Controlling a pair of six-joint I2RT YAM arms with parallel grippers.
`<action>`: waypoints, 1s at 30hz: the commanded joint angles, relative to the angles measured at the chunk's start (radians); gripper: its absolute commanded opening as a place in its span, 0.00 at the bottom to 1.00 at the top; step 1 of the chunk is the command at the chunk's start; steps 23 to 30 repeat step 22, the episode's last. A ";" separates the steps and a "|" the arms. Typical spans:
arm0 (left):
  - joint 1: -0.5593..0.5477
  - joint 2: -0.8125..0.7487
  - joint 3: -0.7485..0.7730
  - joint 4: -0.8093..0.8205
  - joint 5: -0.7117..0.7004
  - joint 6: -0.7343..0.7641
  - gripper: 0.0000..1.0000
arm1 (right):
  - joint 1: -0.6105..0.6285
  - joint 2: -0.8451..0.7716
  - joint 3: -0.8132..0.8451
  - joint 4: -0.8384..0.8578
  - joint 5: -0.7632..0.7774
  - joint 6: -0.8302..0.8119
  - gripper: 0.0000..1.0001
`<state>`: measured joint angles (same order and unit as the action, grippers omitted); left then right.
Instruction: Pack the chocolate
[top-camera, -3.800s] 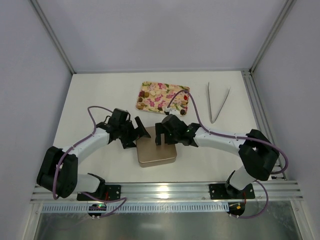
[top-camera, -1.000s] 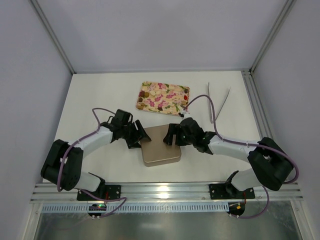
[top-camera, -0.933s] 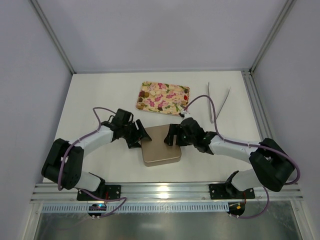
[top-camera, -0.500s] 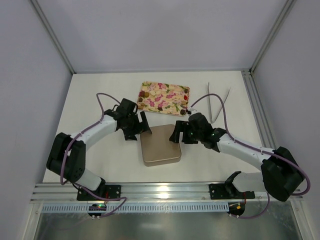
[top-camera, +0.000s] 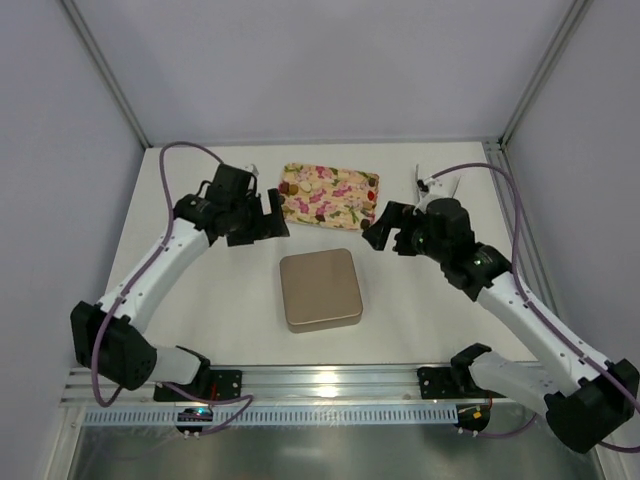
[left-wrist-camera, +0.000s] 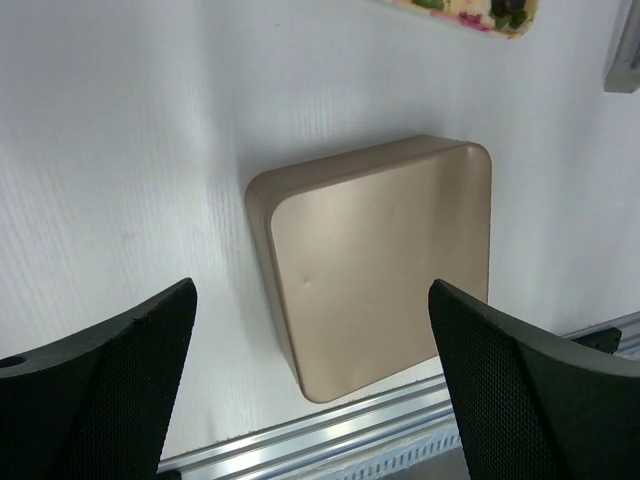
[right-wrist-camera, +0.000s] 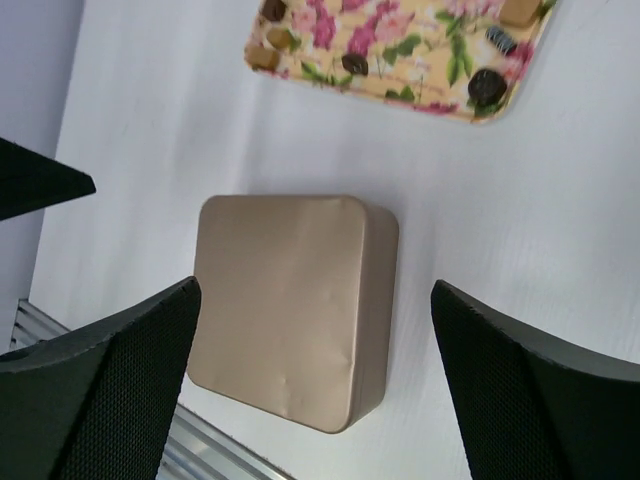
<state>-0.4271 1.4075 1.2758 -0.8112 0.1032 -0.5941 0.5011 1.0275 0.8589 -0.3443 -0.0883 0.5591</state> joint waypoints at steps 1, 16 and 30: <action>0.002 -0.131 0.050 -0.095 -0.074 0.086 0.95 | -0.007 -0.099 0.103 -0.120 0.126 -0.074 1.00; 0.002 -0.416 -0.046 -0.114 -0.091 0.097 0.97 | -0.009 -0.337 0.088 -0.236 0.246 -0.079 1.00; 0.002 -0.423 -0.049 -0.117 -0.091 0.102 0.97 | -0.009 -0.328 0.092 -0.234 0.254 -0.073 1.00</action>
